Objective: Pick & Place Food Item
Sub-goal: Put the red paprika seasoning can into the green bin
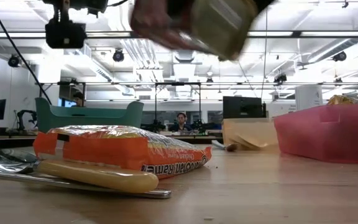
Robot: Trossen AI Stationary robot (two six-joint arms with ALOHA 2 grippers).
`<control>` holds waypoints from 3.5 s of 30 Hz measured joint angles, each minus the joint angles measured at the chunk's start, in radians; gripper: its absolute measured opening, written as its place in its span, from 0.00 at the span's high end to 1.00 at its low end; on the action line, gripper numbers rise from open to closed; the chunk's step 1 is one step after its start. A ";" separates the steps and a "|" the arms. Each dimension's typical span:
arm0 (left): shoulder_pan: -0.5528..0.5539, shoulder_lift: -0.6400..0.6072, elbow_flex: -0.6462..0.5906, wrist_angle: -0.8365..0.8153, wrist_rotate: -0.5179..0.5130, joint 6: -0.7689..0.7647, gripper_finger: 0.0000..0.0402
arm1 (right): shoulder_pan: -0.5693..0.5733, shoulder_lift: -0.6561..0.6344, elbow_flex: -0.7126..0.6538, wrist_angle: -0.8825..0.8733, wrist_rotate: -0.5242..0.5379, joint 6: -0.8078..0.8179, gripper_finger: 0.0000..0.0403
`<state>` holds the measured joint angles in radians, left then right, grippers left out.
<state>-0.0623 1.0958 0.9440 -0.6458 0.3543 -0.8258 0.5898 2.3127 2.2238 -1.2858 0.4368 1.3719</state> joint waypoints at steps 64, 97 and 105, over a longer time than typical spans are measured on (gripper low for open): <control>-0.030 0.125 -0.002 0.450 -0.032 -0.253 0.50 | -0.199 -0.123 0.133 0.038 0.146 -0.854 0.08; 0.533 0.054 0.210 -0.359 -0.109 0.025 0.50 | -0.174 -0.356 0.132 -0.170 0.245 -0.541 0.08; 0.644 0.212 0.338 -0.435 -0.112 0.141 0.50 | -0.155 -0.354 0.131 -0.284 0.245 -0.515 0.08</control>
<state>0.5819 1.3075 1.2819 -1.0806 0.2425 -0.6848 0.4351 1.9591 2.3547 -1.5699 0.6819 0.8572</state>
